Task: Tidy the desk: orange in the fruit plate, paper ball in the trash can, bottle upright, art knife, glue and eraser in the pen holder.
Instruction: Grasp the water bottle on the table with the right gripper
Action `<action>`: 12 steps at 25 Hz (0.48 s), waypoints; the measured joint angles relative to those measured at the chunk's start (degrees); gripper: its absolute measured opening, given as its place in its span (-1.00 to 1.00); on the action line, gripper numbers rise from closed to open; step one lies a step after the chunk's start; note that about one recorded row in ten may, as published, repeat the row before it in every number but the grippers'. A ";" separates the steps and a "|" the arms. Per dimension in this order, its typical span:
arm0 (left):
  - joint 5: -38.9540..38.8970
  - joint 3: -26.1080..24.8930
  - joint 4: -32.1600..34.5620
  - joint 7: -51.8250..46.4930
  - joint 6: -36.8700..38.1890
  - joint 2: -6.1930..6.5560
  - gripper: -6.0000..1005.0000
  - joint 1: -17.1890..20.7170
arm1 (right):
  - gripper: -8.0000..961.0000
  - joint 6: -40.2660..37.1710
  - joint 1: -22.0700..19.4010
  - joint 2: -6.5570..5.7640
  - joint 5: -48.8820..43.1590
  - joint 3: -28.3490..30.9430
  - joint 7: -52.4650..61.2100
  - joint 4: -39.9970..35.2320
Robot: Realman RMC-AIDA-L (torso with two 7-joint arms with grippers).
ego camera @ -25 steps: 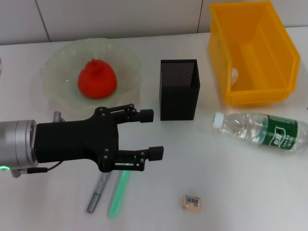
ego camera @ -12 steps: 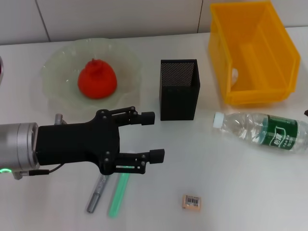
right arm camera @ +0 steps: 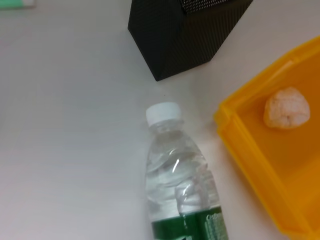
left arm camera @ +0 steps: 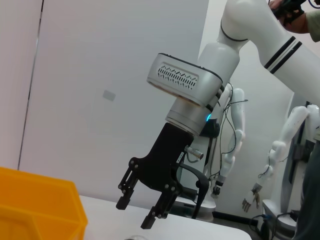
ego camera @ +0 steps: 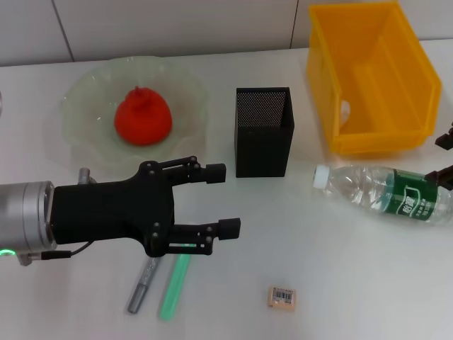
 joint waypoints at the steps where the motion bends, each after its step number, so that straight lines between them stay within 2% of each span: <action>1: -0.02 -0.02 -0.01 0.00 0.00 0.01 0.60 0.00 | 0.52 0.51 -0.05 0.03 0.00 -0.49 -0.05 0.03; 12: -0.08 -0.23 -0.03 0.00 -0.34 0.17 0.60 -0.41 | 0.61 3.94 -0.16 0.04 -0.81 -2.28 0.69 3.54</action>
